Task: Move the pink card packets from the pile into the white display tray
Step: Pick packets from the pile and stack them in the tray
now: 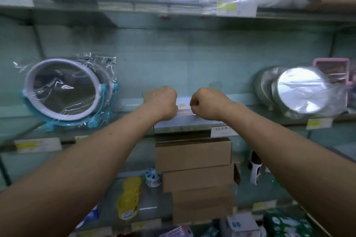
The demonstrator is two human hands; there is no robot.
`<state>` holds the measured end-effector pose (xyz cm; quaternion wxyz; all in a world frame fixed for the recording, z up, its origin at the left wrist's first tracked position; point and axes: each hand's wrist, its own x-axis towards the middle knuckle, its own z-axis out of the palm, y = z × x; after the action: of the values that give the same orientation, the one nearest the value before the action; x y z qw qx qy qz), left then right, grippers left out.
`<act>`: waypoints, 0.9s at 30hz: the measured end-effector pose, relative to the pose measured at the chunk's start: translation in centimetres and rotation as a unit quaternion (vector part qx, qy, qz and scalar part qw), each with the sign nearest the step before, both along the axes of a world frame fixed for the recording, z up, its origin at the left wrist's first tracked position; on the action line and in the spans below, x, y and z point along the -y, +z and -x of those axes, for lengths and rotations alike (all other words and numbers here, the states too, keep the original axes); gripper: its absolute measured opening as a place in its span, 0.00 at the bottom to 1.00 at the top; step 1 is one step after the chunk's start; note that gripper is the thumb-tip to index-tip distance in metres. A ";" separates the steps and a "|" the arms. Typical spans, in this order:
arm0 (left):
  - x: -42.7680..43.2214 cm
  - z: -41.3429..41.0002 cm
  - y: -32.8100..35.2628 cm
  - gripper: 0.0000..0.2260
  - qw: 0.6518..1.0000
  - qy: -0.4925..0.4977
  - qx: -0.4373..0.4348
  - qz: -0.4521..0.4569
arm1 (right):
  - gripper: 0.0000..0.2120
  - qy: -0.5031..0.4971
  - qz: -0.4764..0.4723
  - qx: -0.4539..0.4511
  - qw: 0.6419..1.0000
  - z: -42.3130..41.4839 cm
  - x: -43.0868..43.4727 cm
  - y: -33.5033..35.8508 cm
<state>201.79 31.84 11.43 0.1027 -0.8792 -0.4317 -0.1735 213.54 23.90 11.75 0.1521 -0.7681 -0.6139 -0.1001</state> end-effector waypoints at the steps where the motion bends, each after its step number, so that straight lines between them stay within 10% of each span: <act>1: 1.0 0.2 -0.1 0.14 1.000 0.000 0.009 -0.004 | 0.11 -0.003 0.002 0.003 1.000 0.3 1.0 0.0; 11: 14.0 3.4 -6.1 0.12 0.999 0.025 -0.010 0.046 | 0.08 0.010 0.083 0.004 0.996 3.4 11.4 -5.8; 20: 21.4 10.4 -13.5 0.39 0.950 0.136 -0.152 0.235 | 0.17 0.047 0.204 -0.037 0.977 10.1 18.9 -12.8; 27: 25.2 16.5 -18.9 0.39 0.914 0.216 -0.174 0.297 | 0.19 0.098 0.293 -0.041 0.950 15.9 21.1 -18.6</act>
<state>185.27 6.66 -7.43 -0.0547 -0.7709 -0.6178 0.1448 197.66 2.80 -6.85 -0.0455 -0.7181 -0.6819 0.1317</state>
